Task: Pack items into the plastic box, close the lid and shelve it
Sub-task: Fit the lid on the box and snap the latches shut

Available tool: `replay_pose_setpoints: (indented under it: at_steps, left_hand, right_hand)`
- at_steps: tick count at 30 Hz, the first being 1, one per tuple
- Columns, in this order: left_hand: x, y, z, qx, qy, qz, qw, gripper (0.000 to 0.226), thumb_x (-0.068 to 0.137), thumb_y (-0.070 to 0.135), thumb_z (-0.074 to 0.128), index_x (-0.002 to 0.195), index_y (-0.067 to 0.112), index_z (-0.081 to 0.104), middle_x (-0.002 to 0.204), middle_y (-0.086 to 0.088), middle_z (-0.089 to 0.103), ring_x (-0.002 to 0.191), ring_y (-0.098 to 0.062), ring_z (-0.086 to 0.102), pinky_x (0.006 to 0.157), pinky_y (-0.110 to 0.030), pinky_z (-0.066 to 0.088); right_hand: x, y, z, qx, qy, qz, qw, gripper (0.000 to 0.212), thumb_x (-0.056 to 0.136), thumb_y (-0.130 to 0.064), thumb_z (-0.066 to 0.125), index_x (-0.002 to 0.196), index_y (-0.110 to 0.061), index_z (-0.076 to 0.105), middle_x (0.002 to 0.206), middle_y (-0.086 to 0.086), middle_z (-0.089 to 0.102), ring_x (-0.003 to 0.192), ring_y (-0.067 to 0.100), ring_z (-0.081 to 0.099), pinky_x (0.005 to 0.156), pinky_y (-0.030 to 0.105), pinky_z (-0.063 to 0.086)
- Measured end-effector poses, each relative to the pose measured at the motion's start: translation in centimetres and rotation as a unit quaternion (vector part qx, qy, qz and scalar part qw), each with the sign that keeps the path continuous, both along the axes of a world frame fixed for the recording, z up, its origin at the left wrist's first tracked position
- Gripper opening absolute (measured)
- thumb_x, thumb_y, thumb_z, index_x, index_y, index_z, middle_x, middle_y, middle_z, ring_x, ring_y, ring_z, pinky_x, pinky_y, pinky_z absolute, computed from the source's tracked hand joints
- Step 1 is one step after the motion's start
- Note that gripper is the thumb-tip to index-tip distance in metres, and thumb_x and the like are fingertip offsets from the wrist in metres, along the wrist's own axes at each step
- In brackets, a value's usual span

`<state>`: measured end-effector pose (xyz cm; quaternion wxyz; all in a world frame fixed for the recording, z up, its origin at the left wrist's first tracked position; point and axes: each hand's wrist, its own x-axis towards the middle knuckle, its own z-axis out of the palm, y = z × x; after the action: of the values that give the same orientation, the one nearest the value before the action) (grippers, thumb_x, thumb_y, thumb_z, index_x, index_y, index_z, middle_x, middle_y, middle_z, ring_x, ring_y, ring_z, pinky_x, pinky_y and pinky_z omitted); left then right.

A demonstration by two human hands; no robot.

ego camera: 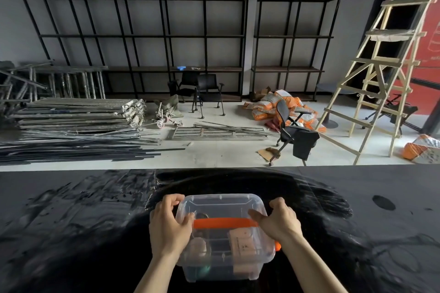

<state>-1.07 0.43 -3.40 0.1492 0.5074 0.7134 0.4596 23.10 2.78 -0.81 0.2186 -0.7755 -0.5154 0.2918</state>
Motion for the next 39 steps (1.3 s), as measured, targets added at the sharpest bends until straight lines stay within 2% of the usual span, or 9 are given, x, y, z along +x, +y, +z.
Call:
replay_pose_setpoints:
  at_steps: [3,5,9,13,15,18,22,34,39]
  left_hand:
    - [-0.4,0.7,-0.2,-0.045,-0.027,0.006,0.999,0.050,0.069,0.031,0.082,0.111,0.034,0.056,0.117,0.007,0.062,0.112,-0.019,0.057,0.091,-0.040,0.049]
    - [-0.7,1.2,-0.1,-0.089,-0.054,0.016,0.994,0.058,0.072,0.038,0.080,0.122,0.031,0.053,0.127,0.002,0.060,0.116,-0.021,0.057,0.091,-0.038,0.049]
    - [-0.7,2.4,0.4,-0.174,-0.095,0.038,0.979,0.083,0.074,0.057,0.073,0.142,0.022,0.043,0.139,-0.004,0.056,0.123,-0.027,0.057,0.093,-0.039,0.047]
    - [-0.9,3.0,1.0,-0.231,-0.094,0.058,0.967,0.096,0.068,0.068,0.072,0.145,0.019,0.043,0.137,-0.006,0.059,0.121,-0.029,0.059,0.089,-0.038,0.047]
    - [-0.7,2.8,1.1,-0.211,-0.069,0.074,0.972,0.090,0.066,0.067,0.074,0.139,0.022,0.048,0.129,-0.003,0.064,0.116,-0.027,0.062,0.083,-0.036,0.046]
    - [-0.1,2.4,1.1,-0.133,-0.011,0.093,0.987,0.068,0.068,0.060,0.076,0.122,0.027,0.053,0.115,0.003,0.070,0.104,-0.024,0.067,0.080,-0.035,0.049]
    - [0.7,2.1,0.8,-0.063,0.052,0.089,0.993,0.049,0.073,0.053,0.076,0.108,0.031,0.050,0.103,0.006,0.071,0.093,-0.020,0.069,0.078,-0.037,0.054]
    - [0.8,2.1,0.5,-0.016,0.088,0.066,0.994,0.041,0.076,0.040,0.077,0.088,0.035,0.038,0.085,0.011,0.068,0.080,-0.018,0.065,0.065,-0.029,0.040]
    - [0.4,2.2,0.4,-0.026,0.062,0.050,0.996,0.042,0.075,0.045,0.076,0.099,0.032,0.045,0.096,0.012,0.068,0.087,-0.016,0.066,0.068,-0.027,0.040]
  right_hand:
    - [0.5,0.2,0.3,-0.033,0.039,-0.011,0.999,0.094,0.076,-0.065,0.075,0.145,-0.011,0.044,0.137,0.012,0.060,0.118,0.031,0.062,0.077,0.034,0.050]
    - [0.4,0.5,0.4,-0.042,0.053,-0.015,0.998,0.096,0.076,-0.067,0.074,0.147,-0.009,0.043,0.134,0.011,0.061,0.109,0.029,0.063,0.075,0.035,0.054]
    - [-0.3,1.4,0.4,-0.041,0.039,-0.051,0.997,0.089,0.074,-0.073,0.069,0.133,-0.008,0.054,0.111,0.005,0.062,0.092,0.024,0.060,0.071,0.036,0.054]
    - [-0.9,1.8,0.9,-0.047,0.018,-0.066,0.997,0.078,0.076,-0.072,0.070,0.118,-0.007,0.061,0.098,0.003,0.062,0.084,0.024,0.061,0.057,0.031,0.045]
    - [-1.5,1.6,0.7,-0.001,-0.009,-0.075,0.997,0.068,0.078,-0.066,0.072,0.111,-0.007,0.062,0.099,0.004,0.067,0.087,0.027,0.064,0.065,0.033,0.048]
    - [-3.0,0.9,0.5,0.064,-0.064,-0.068,0.994,0.052,0.088,-0.054,0.070,0.114,-0.010,0.061,0.104,0.008,0.070,0.094,0.030,0.067,0.068,0.034,0.047]
    - [-3.4,0.6,0.2,0.086,-0.085,-0.064,0.991,0.048,0.092,-0.052,0.066,0.115,-0.011,0.062,0.109,0.010,0.072,0.100,0.033,0.069,0.070,0.035,0.047]
    - [-3.6,0.9,-0.4,0.119,-0.138,-0.035,0.983,0.039,0.097,-0.046,0.061,0.115,-0.012,0.063,0.108,0.006,0.071,0.095,0.025,0.069,0.068,0.029,0.039]
    - [-3.1,1.1,-0.8,0.111,-0.088,-0.033,0.989,0.045,0.095,-0.049,0.062,0.124,-0.015,0.058,0.112,0.006,0.069,0.099,0.026,0.068,0.072,0.030,0.043]
